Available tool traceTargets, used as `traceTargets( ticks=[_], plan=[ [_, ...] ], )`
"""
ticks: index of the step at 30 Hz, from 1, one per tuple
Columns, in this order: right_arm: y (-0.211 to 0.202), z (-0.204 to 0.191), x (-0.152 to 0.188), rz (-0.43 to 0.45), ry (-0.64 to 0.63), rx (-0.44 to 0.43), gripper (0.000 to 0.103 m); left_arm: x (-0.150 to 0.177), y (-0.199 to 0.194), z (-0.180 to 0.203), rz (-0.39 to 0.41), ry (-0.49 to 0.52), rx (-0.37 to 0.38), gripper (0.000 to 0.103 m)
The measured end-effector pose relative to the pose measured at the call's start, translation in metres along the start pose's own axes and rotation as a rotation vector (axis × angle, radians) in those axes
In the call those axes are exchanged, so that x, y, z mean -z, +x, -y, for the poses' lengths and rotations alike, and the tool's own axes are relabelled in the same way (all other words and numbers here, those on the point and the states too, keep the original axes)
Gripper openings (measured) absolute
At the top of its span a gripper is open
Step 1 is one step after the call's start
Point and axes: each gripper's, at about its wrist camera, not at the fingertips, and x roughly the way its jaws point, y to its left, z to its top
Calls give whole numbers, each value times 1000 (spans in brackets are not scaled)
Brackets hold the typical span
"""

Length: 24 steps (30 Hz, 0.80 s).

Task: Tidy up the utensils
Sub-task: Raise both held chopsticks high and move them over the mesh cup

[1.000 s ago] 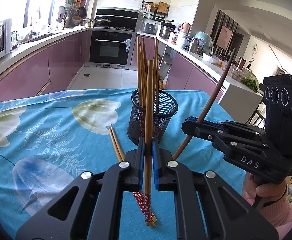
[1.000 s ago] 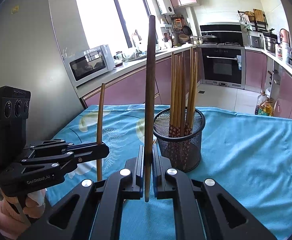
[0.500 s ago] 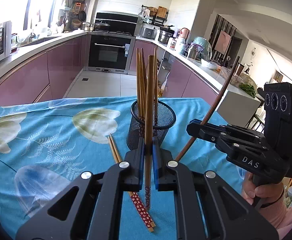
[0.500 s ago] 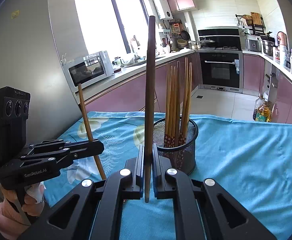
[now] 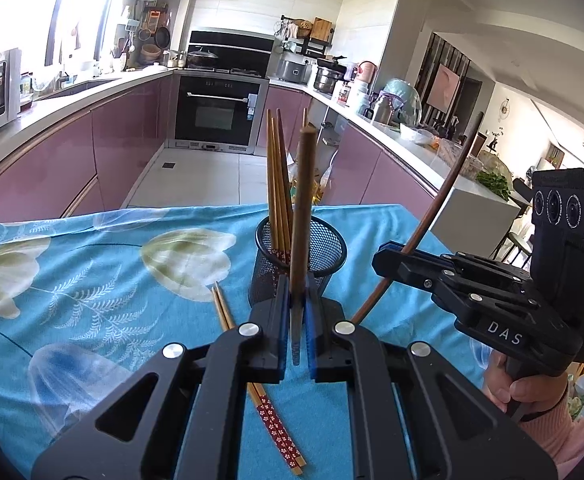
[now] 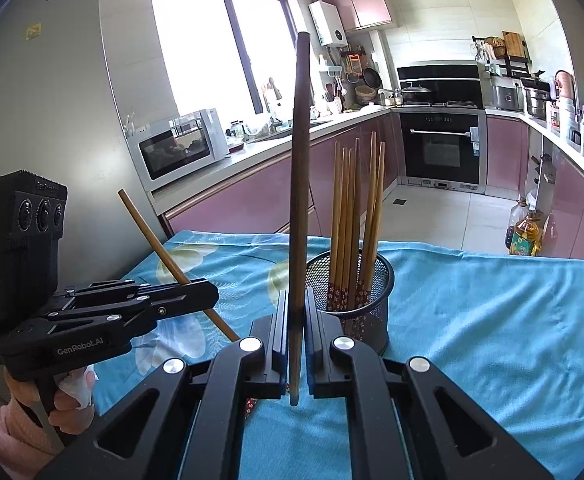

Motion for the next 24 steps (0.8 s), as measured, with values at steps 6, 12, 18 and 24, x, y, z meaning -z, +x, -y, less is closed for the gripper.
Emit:
traceTargets(
  ticks=[6,12,18,24],
  plan=[
    [-2,-1,-4,10,-5,4,6,-2,0,0,5,3,0,8],
    [-5,0,-9,22,-8,8,6,-5,0,0,12,4,-1,8],
    [-8,0,-14,41,-12,10,6,-13,-6,0,34,10,-5,8],
    [-9,2,-19,55,-13,6,6,-21,-12,1,58,20,-8,8]
  ],
)
